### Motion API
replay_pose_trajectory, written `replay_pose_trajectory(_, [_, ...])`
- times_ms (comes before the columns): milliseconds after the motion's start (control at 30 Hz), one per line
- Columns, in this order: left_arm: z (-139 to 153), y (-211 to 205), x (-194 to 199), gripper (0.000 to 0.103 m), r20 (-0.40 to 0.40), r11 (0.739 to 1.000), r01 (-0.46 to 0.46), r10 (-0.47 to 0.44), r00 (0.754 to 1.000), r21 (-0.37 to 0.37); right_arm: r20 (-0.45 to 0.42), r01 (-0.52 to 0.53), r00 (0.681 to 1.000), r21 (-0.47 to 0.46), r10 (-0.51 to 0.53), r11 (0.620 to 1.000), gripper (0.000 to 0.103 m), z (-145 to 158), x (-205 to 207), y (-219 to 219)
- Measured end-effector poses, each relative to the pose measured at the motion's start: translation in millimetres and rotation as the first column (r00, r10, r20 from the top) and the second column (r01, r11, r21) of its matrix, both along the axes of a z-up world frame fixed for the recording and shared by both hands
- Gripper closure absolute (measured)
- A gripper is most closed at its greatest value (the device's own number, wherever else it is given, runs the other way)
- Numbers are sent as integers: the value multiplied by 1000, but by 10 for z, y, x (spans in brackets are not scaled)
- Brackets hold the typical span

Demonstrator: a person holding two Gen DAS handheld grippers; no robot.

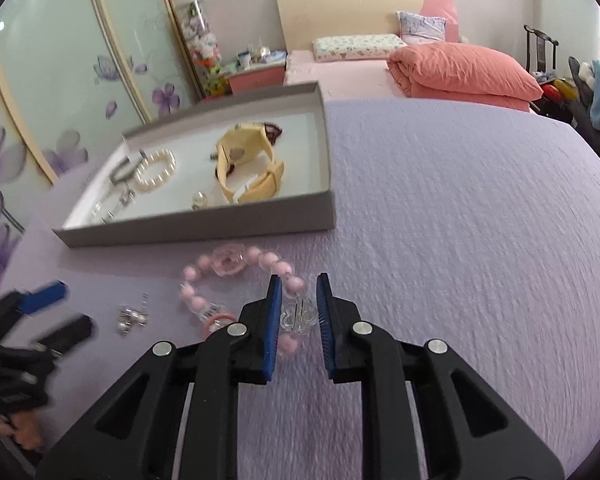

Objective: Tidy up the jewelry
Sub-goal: 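Grasp the pink bead bracelet with the right gripper while the left gripper grasps the silver stud earrings, then carry the bracelet and stud earrings into the tray and open both grippers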

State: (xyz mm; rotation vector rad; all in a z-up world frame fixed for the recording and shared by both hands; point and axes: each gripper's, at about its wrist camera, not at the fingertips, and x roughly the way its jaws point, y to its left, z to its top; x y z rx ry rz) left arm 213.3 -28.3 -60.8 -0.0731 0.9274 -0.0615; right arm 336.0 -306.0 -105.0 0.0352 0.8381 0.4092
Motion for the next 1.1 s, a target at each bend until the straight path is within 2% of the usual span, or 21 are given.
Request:
replay_pose_trajectory(133, [-62,-199,101,22,-14,1000,22,-21,1000,18,38,-1,999,51,-1,999,85,179,-85,-55])
replay_pose_trajectory(367, [-156,-423,247,40,-30,997,18,-16,999,71,66,-17,998,74,12,997,85,333,-103,-59])
replay_pose_trajectory(500, [-147,-453,249,65,-17,996,10,-8,1000,92,57,-18,998,86,13,996,85,319,-89,-71])
replay_pose_trajectory(567, [-143,-485,234,90,-13,995,19,-18,1000,100,51,-19,999,97,14,995,85,321,-77,-75])
replay_pose_trajectory(800, [-112,-386,200,92,-16,997,44,-43,999,58,61,-45,997,114,38,992,85,397,-98,-14])
replay_pose_trajectory(1100, [183,-27,104,92,49,999,-19,17,999,48,92,-103,991,113,93,988,85,529,-148,198])
